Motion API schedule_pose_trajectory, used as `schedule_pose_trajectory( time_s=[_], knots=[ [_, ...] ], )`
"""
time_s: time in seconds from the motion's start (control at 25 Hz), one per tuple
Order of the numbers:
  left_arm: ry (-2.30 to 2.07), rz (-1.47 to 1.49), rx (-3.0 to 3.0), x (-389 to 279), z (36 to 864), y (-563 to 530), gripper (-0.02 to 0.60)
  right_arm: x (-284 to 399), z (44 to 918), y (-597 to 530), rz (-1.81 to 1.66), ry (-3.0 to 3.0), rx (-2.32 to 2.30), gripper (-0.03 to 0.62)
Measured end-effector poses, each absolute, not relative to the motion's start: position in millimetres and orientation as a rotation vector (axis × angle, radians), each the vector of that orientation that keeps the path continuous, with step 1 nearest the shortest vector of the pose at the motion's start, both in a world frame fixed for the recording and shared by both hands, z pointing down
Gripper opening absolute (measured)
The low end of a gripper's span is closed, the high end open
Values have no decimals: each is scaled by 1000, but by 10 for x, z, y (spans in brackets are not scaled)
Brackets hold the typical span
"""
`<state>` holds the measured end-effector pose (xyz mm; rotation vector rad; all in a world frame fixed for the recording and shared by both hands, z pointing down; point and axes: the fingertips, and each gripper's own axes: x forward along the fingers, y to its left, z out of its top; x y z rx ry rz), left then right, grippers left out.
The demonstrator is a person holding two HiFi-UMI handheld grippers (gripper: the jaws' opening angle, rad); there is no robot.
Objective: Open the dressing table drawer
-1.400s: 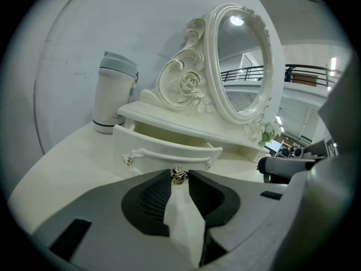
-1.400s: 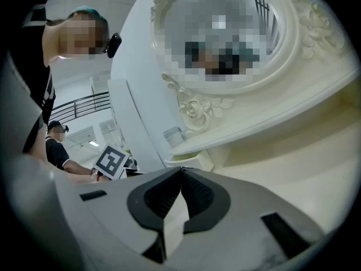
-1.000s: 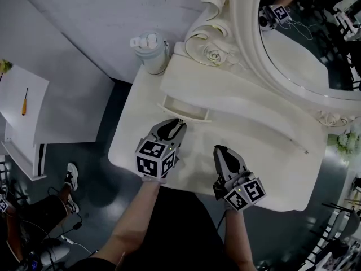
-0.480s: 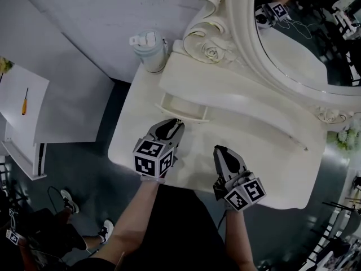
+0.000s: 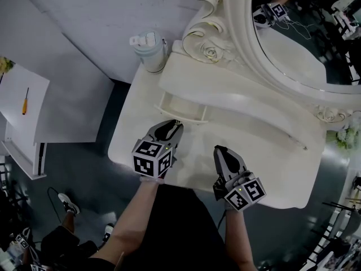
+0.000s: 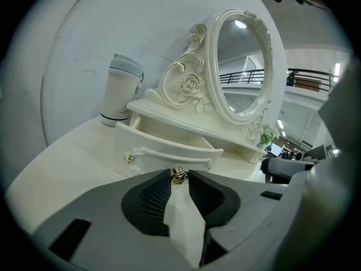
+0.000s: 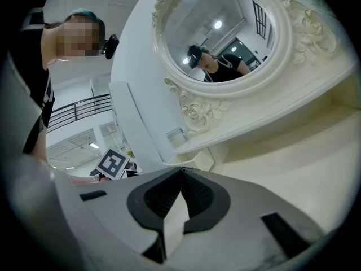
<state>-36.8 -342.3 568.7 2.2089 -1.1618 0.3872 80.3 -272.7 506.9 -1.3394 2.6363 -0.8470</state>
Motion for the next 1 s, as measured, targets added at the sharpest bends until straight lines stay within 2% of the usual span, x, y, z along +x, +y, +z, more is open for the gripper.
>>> schedule_pose_trajectory(
  time_s=[0.44,0.56,0.8,0.88,1.0],
  knots=[
    [-1157,393,2221,-364,5681,-3395,117,781,5054,-2690,-846,2647,-1332,6],
    [-1157,378,2246,-360,5624,-3387,192,780,5033,-2685,-840,2650,-1327,6],
    [-1171,366,2269,-413,5533,-3322,193,722,4960,-2682,-812,2668,-1296,6],
    [-1183,360,2271,-449,5500,-3284,181,719,4922,-2675,-798,2672,-1296,6],
    [-1196,346,2286,-498,5434,-3229,110,726,4860,-2673,-771,2673,-1299,6]
  ],
)
